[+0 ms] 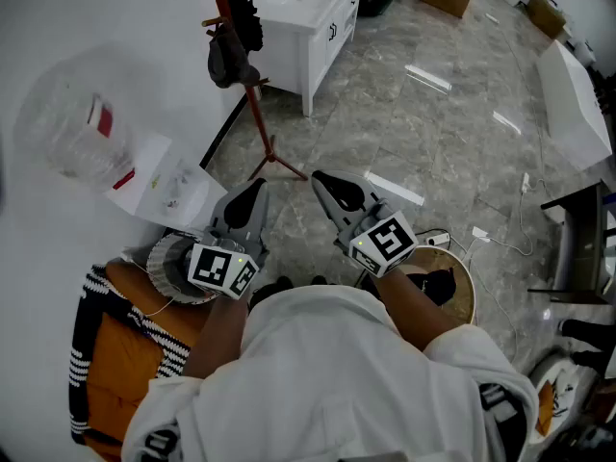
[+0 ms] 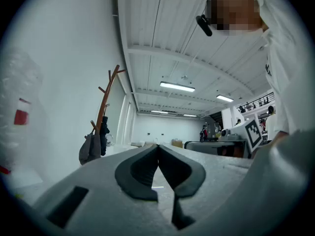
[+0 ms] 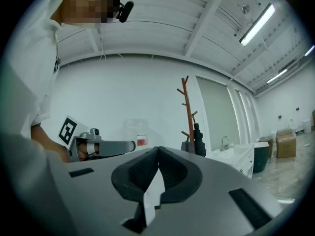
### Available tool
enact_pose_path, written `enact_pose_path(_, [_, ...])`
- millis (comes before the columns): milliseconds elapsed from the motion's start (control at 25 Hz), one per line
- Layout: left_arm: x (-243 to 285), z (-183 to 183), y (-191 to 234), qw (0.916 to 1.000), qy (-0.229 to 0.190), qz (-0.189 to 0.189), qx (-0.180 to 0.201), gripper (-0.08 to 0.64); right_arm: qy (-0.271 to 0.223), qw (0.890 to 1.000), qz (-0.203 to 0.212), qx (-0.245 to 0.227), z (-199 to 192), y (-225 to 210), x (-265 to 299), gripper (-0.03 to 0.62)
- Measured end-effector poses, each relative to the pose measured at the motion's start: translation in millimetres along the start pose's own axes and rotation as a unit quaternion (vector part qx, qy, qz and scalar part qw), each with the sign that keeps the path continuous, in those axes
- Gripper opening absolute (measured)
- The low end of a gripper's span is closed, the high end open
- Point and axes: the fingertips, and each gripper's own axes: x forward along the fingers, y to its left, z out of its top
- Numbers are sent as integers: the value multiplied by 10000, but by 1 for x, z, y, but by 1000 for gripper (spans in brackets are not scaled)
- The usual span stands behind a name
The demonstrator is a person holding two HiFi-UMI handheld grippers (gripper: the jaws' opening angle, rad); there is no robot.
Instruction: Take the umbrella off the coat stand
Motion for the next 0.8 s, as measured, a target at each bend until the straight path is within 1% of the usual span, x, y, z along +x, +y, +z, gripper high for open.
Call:
enact_pose_path(120, [-2, -4, 0, 10000, -7, 41, -52, 15, -20, 9999, -39, 92, -6, -6, -6, 14])
enact_pose_path(280, [-1, -4, -7, 9999, -73, -133, -81, 15, -81, 9999, -59, 102, -5, -20, -14, 14])
enact_pose_path(560, [8, -8, -8, 9997, -53, -120, -195, 15, -274, 9996, -11, 52, 5, -45, -32, 14])
enact_pose_path(680, [15, -9, -13, 9997, -71, -158, -190, 15, -183, 9997, 2, -128, 4, -51, -41, 15])
enact_pose_path(800, [18, -13, -18, 9996, -50, -201, -215, 15, -98, 9999, 28, -125, 3, -55, -51, 14])
